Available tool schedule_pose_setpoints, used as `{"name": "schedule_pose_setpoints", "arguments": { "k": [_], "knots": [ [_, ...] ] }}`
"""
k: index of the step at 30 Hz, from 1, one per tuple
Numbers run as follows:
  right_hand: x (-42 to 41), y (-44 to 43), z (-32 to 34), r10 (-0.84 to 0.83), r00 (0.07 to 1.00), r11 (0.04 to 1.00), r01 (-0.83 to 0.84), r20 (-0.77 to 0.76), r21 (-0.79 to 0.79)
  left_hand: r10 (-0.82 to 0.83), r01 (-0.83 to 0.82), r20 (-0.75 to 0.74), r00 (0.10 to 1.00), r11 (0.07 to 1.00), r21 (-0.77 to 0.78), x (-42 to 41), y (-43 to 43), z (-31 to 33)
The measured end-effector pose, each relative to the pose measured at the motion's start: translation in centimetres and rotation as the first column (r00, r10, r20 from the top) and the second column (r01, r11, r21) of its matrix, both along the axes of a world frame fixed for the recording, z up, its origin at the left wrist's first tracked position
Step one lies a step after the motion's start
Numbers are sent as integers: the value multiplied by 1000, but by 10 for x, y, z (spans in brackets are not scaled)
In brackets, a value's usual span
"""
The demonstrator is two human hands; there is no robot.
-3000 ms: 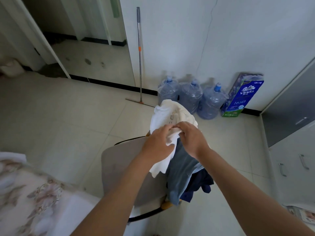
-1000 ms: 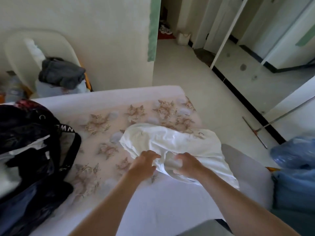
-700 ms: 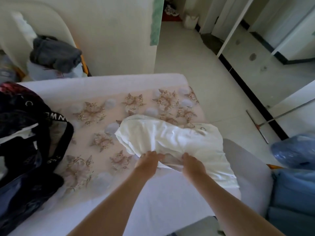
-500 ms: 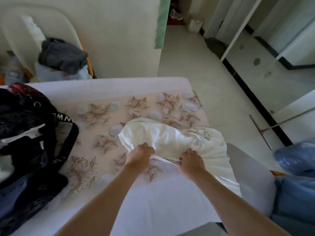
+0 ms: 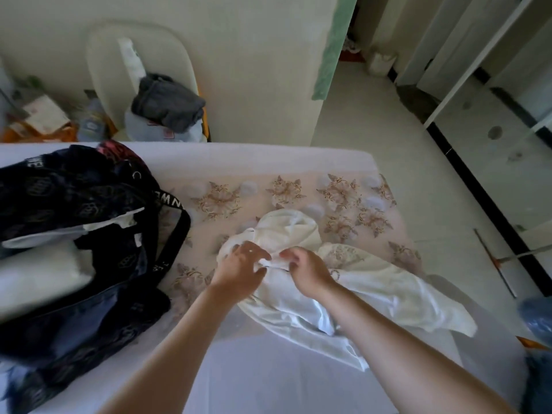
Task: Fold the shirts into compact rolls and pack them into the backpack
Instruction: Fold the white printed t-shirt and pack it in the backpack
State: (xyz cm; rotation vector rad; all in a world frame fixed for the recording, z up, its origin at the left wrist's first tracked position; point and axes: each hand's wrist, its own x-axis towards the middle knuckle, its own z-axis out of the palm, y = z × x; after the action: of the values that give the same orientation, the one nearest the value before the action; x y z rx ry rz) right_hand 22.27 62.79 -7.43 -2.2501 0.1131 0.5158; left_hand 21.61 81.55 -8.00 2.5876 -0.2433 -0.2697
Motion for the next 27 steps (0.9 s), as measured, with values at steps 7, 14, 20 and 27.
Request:
{"name": "schedule_pose_setpoints", "arguments": {
  "k": [7,14,20,27],
  "knots": [
    [-25,-61,-38,269,961,700,-240,-62,-672,-115,151,-260,959,981,122,-41,-5,-56],
    [-36,2,-7,450,832,815,-531,-325,-232,-13,326,-510,860,783,530,-25,53,-15],
    [-1,47,0,185,981,937,-158,61,-310,105,48,-336,936,908,417,-16,71,2],
    [31,54,-46,-55,998,963,48,-19,-265,158,-103,-207,965,962,251,-13,71,-30]
  ]
}}
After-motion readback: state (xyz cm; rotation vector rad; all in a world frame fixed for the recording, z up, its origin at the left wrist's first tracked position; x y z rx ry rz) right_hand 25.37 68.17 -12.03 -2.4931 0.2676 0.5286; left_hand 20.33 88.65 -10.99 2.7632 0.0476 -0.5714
